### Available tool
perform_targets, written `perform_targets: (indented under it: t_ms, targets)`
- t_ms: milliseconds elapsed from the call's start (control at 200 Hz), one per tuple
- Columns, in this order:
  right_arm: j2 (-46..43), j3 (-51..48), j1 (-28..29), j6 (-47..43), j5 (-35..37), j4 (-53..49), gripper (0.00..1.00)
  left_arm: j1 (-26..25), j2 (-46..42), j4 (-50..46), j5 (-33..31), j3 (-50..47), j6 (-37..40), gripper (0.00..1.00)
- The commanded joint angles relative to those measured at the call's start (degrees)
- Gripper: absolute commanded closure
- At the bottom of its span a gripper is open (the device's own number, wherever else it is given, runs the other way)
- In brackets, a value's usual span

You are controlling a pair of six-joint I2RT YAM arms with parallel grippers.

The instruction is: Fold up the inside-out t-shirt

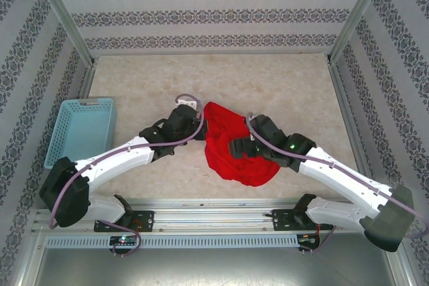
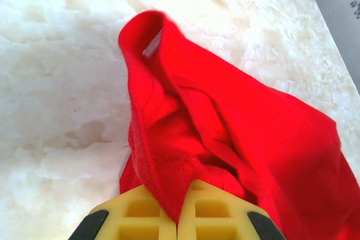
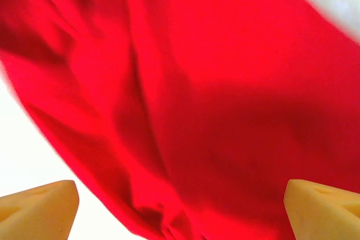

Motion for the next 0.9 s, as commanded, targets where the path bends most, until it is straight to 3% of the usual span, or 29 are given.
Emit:
perform_targets:
  t_ms: [0, 80, 145, 195, 310, 365, 515, 649, 704, 794, 894]
  targets:
    - [2.18, -4.3, 0.75, 3.53, 4.11, -0.6, 0.06, 1.35, -2.22, -2.85, -0.03, -0.65, 0.46, 1.0]
    - [5.66, -5.55, 0.41, 4.63, 6.76, 1.01, 0.09, 1.98, -3.45, -3.71, -0.32, -0.94, 0.8, 1.0]
    - [9.08, -4.54, -1.59, 5.21, 8.76, 0.11, 0.21, 2.44, -4.55, -4.86, -0.6, -1.21, 1.3, 1.0]
    - [10.79, -3.61, -4.11, 5.09, 9.79, -0.54, 0.37, 2.96, -5.58, -5.86, -0.66, -1.64, 1.82, 1.0]
    - [8.94, -2.47, -11.2, 4.05, 9.83, -1.01, 0.84, 4.37, -8.89, -8.82, -1.7, -3.52, 3.04, 1.0]
    - [5.7, -2.0, -14.29, 2.71, 7.24, -0.49, 0.96, 5.26, -10.42, -10.55, -2.35, -4.64, 3.61, 1.0]
    - [-3.76, -2.07, -17.94, -2.83, -8.98, 3.11, 1.0, 8.14, -11.34, -15.65, -2.37, -6.05, 5.66, 1.0]
    - [-6.73, -2.16, -17.97, -2.65, -20.71, 4.5, 1.0, 8.63, -3.46, -24.09, -3.93, -1.03, 8.68, 1.0]
    - [-6.74, -3.49, -17.97, -1.7, -22.12, 6.31, 1.0, 8.41, 0.61, -27.13, -3.52, 1.82, 9.91, 0.88]
    - [-5.65, -5.3, -17.97, -0.57, -21.14, 8.48, 1.0, 5.85, 3.24, -32.26, -9.57, 6.06, 9.2, 0.52]
    - [-3.85, -5.32, -17.97, -0.02, -19.96, 9.12, 1.0, 0.32, 1.81, -35.99, -16.64, 10.31, 8.95, 0.3]
